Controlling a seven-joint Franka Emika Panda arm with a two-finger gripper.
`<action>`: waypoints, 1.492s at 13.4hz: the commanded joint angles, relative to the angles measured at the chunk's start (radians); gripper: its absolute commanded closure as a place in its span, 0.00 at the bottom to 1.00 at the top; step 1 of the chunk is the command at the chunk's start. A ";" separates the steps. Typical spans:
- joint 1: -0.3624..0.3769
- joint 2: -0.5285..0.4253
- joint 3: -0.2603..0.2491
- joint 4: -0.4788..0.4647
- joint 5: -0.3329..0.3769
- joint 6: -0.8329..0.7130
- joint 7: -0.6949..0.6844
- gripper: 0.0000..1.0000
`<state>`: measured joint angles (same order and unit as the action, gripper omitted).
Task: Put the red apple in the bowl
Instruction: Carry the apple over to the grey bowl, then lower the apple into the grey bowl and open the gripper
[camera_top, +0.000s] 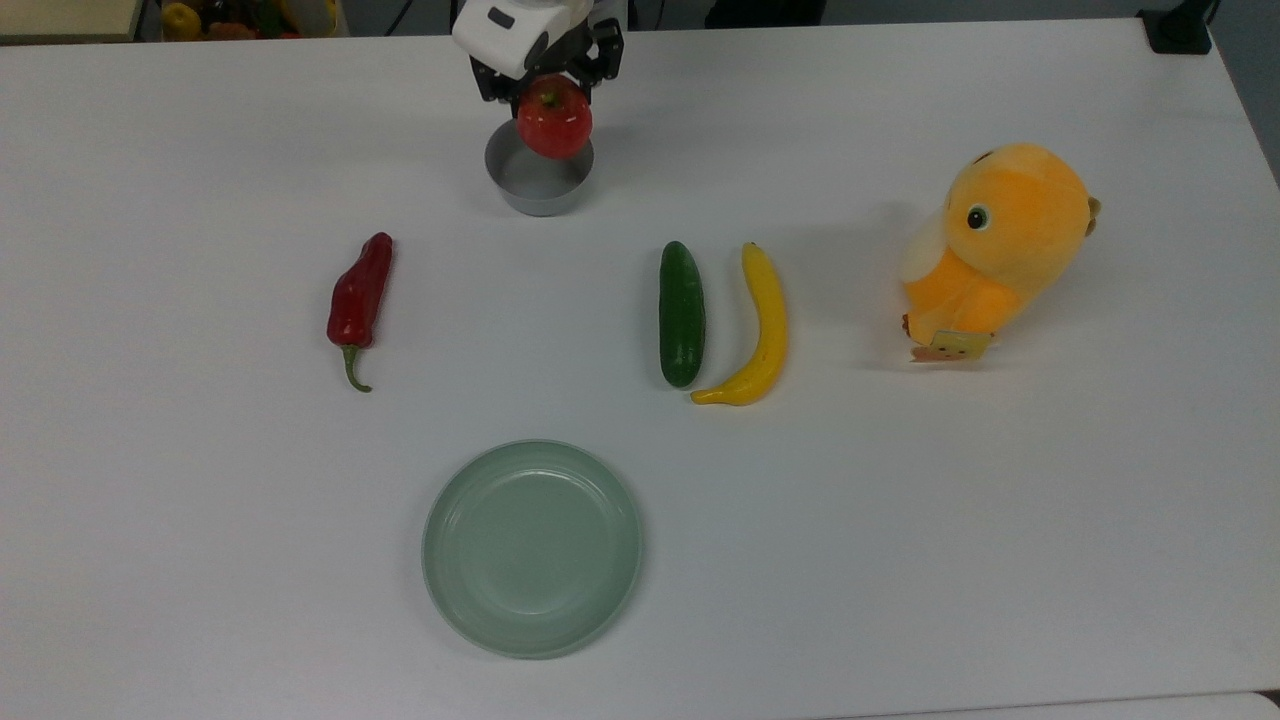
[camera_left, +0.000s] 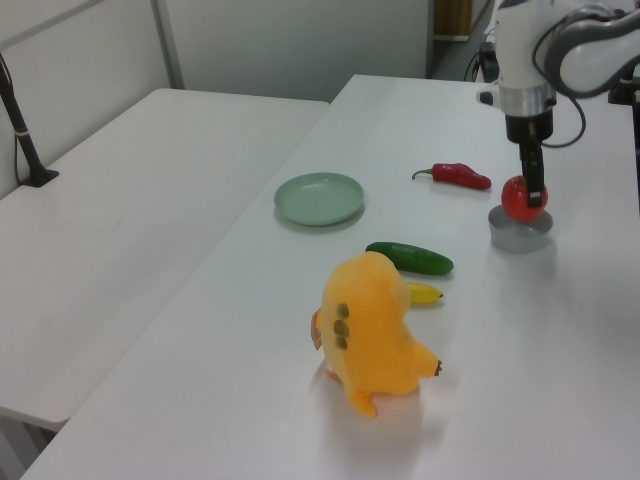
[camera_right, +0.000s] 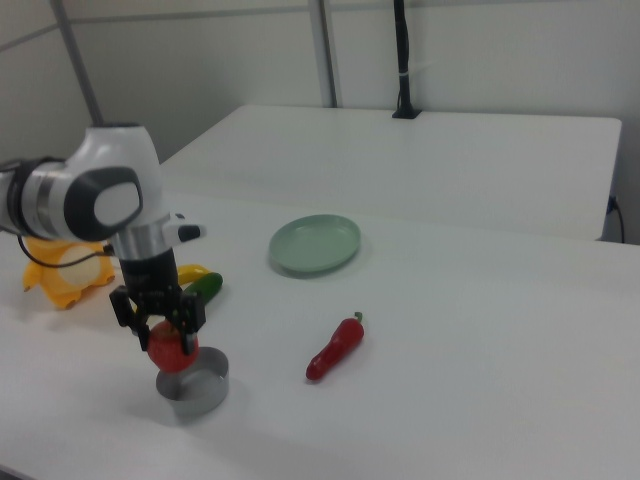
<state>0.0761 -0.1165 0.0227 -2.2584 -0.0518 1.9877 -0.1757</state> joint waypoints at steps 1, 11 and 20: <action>-0.004 -0.034 -0.004 -0.136 0.010 0.190 -0.008 0.75; -0.039 0.001 -0.006 -0.167 -0.002 0.284 -0.010 0.10; -0.047 -0.002 -0.006 0.210 0.047 -0.102 0.002 0.00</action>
<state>0.0294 -0.1154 0.0193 -2.2475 -0.0491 2.0698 -0.1745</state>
